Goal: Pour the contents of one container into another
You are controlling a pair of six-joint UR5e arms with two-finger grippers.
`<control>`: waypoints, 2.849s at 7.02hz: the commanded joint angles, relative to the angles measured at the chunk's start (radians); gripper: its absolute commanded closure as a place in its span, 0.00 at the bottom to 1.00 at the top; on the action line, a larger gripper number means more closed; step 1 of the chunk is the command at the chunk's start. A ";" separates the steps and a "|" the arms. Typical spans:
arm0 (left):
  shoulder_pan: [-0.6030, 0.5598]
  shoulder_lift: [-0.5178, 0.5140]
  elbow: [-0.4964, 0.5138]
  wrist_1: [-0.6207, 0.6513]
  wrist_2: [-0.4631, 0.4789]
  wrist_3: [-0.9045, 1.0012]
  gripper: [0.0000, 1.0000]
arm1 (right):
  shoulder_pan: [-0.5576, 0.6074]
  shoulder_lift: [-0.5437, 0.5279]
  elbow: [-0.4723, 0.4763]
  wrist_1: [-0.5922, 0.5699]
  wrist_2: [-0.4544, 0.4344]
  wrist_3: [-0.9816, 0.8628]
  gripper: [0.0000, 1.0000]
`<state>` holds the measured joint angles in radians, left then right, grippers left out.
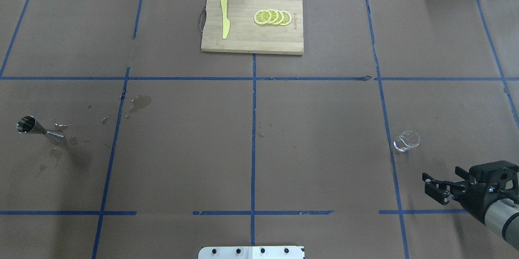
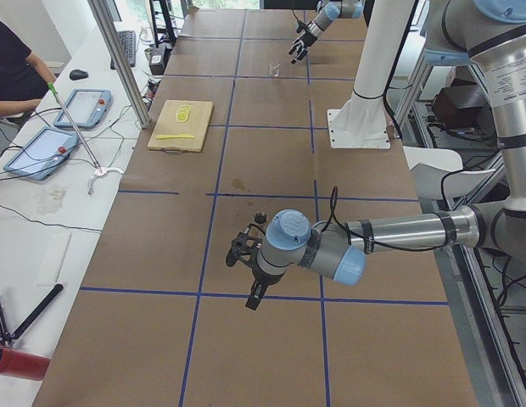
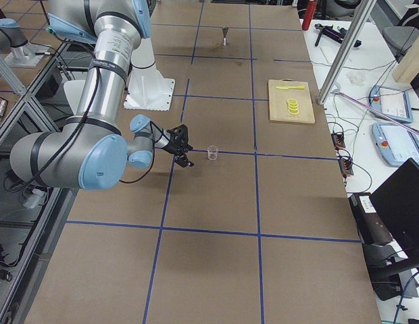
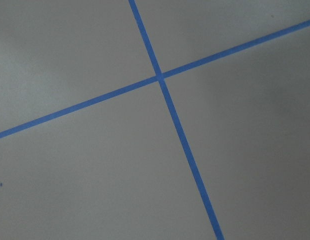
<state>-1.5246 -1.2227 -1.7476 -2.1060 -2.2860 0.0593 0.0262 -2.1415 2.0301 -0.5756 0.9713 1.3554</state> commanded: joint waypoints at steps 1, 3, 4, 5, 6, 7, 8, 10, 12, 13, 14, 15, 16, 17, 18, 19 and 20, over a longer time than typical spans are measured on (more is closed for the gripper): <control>0.000 0.029 0.008 -0.026 0.008 -0.004 0.00 | 0.167 -0.032 0.053 0.000 0.303 -0.126 0.00; 0.000 0.014 0.008 -0.037 0.002 -0.004 0.00 | 0.433 -0.018 0.042 0.000 0.619 -0.340 0.00; 0.006 -0.007 -0.007 -0.020 0.000 -0.003 0.00 | 0.600 0.006 0.030 -0.001 0.791 -0.437 0.00; 0.003 -0.033 -0.039 0.072 -0.003 -0.001 0.00 | 0.741 0.024 0.000 -0.006 0.951 -0.517 0.00; 0.011 -0.040 -0.093 0.196 -0.003 -0.001 0.00 | 0.893 0.061 -0.066 -0.016 1.097 -0.620 0.00; 0.003 -0.067 -0.114 0.319 -0.003 -0.001 0.00 | 0.990 0.069 -0.117 -0.020 1.171 -0.731 0.00; 0.001 -0.064 -0.137 0.387 -0.003 -0.001 0.00 | 1.108 0.077 -0.146 -0.077 1.258 -0.845 0.00; -0.002 -0.063 -0.186 0.502 -0.050 0.001 0.00 | 1.309 0.129 -0.146 -0.356 1.380 -1.188 0.00; 0.000 -0.034 -0.210 0.514 -0.053 0.007 0.00 | 1.395 0.133 -0.157 -0.517 1.487 -1.257 0.00; -0.002 -0.031 -0.213 0.517 -0.055 0.045 0.00 | 1.411 0.127 -0.162 -0.518 1.530 -1.269 0.00; 0.000 -0.031 -0.222 0.526 -0.055 0.053 0.00 | 1.410 0.133 -0.160 -0.523 1.523 -1.269 0.00; 0.000 -0.031 -0.224 0.529 -0.073 0.054 0.00 | 1.394 0.137 -0.151 -0.530 1.538 -1.270 0.00; 0.000 -0.031 -0.224 0.531 -0.075 0.053 0.00 | 1.405 0.135 -0.136 -0.539 1.529 -1.273 0.00; 0.000 -0.031 -0.224 0.531 -0.075 0.053 0.00 | 1.402 0.135 -0.131 -0.546 1.508 -1.277 0.00; -0.002 -0.031 -0.225 0.531 -0.075 0.053 0.00 | 1.400 0.140 -0.116 -0.579 1.453 -1.339 0.00; -0.002 -0.031 -0.224 0.531 -0.075 0.053 0.00 | 1.400 0.172 -0.101 -0.707 1.427 -1.466 0.00; -0.002 -0.031 -0.224 0.532 -0.075 0.053 0.00 | 1.458 0.213 -0.064 -0.874 1.425 -1.575 0.00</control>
<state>-1.5261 -1.2533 -1.9716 -1.5751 -2.3607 0.1120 1.4412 -1.9706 1.9315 -1.2787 2.4128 -0.0898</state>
